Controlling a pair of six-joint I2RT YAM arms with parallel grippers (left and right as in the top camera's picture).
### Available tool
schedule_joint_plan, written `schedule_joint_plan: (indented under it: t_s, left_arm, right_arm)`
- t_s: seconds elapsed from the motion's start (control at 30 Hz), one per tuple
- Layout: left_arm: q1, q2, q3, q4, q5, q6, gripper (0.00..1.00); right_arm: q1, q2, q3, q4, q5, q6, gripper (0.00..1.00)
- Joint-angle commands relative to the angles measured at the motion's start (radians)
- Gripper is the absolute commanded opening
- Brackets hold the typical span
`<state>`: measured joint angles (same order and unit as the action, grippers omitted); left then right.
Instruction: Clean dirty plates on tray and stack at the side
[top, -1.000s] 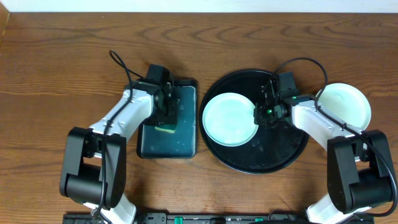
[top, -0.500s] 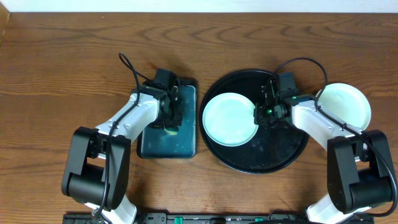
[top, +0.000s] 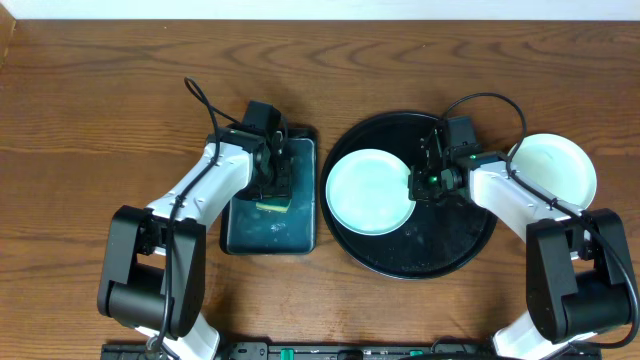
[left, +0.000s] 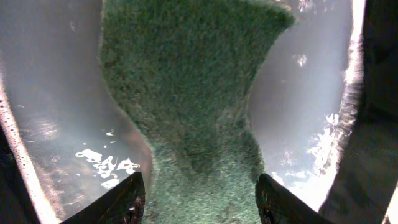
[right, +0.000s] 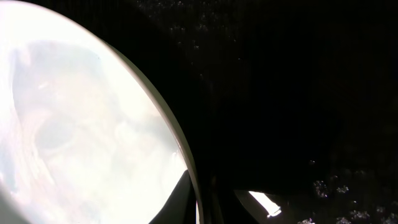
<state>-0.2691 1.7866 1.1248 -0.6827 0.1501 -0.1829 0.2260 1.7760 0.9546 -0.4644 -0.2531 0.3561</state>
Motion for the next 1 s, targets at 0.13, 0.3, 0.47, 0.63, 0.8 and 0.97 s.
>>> schedule_joint_plan:
  t_s: [0.13,0.3,0.47,0.63,0.8,0.97]
  left_arm:
    - [0.004,-0.019,0.022,0.079,-0.014,0.003,0.59]
    - [0.004,0.013,0.021,0.170,-0.097,-0.021,0.59]
    - [0.004,0.067,0.020,0.211,-0.099,-0.021,0.58]
    - [0.004,0.125,0.020,0.222,-0.098,-0.021,0.45]
    - [0.004,0.127,0.021,0.222,-0.098,-0.021,0.08]
    - [0.004,0.081,0.025,0.220,-0.098,-0.021,0.08]
  right_arm:
    - [0.002,0.010,-0.003,-0.003,0.020,0.002,0.08]
    - [0.002,0.010,-0.003,-0.003,0.020,0.003,0.08]
    - [0.002,0.010,-0.003,-0.003,0.020,0.003,0.08]
    - [0.002,0.010,-0.003,-0.003,0.020,0.003,0.08]
    - [0.002,0.010,-0.003,-0.004,0.020,0.003,0.08]
    - [0.002,0.010,-0.003,-0.004,0.020,0.002,0.08]
